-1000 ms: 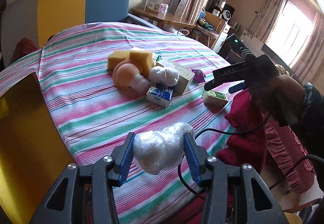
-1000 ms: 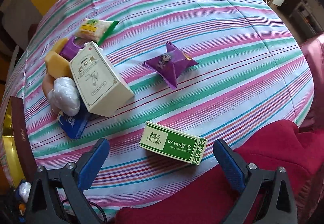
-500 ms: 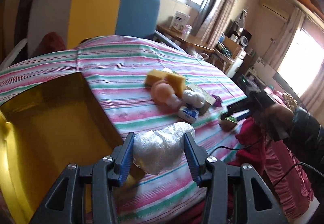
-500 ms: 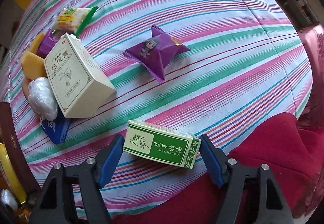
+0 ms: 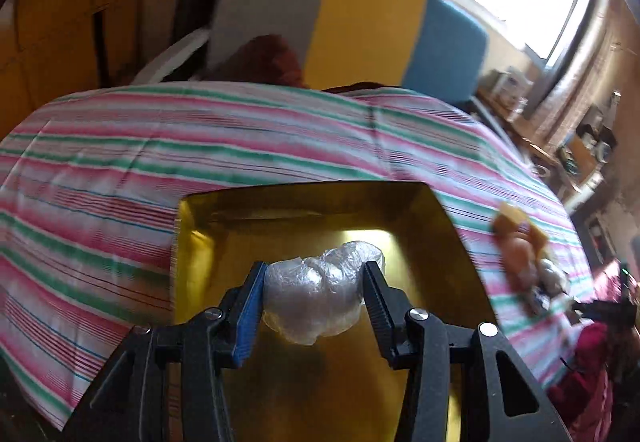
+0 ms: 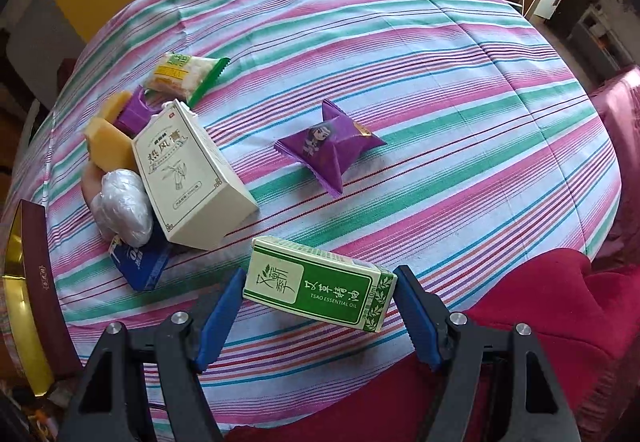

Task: Organize objects
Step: 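Carry the bundle into the gold tray while the right gripper grasps the green box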

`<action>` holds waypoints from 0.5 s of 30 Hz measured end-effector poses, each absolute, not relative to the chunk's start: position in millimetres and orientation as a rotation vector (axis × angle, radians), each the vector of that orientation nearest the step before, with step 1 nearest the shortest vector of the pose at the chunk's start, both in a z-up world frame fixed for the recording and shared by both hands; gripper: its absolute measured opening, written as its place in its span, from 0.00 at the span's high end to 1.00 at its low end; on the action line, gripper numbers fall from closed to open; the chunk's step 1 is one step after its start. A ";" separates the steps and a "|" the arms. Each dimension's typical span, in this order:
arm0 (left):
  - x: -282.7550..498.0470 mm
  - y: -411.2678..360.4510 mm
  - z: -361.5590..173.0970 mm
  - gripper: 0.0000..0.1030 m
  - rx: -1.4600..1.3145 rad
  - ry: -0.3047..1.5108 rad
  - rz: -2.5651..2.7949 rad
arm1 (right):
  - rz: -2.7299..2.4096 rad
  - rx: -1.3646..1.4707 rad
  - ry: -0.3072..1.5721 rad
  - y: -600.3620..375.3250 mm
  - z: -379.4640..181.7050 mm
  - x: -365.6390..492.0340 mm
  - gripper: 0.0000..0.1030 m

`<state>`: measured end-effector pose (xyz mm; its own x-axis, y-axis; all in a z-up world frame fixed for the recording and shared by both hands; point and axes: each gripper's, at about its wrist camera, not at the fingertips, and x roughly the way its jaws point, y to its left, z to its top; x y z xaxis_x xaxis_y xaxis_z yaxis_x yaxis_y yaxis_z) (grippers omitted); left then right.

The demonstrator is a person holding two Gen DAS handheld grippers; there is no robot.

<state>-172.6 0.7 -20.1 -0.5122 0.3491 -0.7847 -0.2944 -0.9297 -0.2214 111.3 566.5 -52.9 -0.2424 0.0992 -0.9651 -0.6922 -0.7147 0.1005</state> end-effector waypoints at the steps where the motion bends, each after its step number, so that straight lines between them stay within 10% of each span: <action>1: -180.8 -0.8 -25.2 0.53 -1.313 -0.068 2.468 | 2.006 -1.490 0.725 560.4 -52.2 111.5 0.27; 15: -236.6 11.2 -65.1 0.53 -1.421 0.088 2.563 | 2.035 -1.462 0.756 549.1 -61.8 99.2 0.27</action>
<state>-236.6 11.2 -65.1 -0.5134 0.1531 -0.8444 -0.2106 -0.9763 -0.0489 99.2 549.1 -61.8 -0.2836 0.0884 -0.9549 -0.6904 -0.7099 0.1394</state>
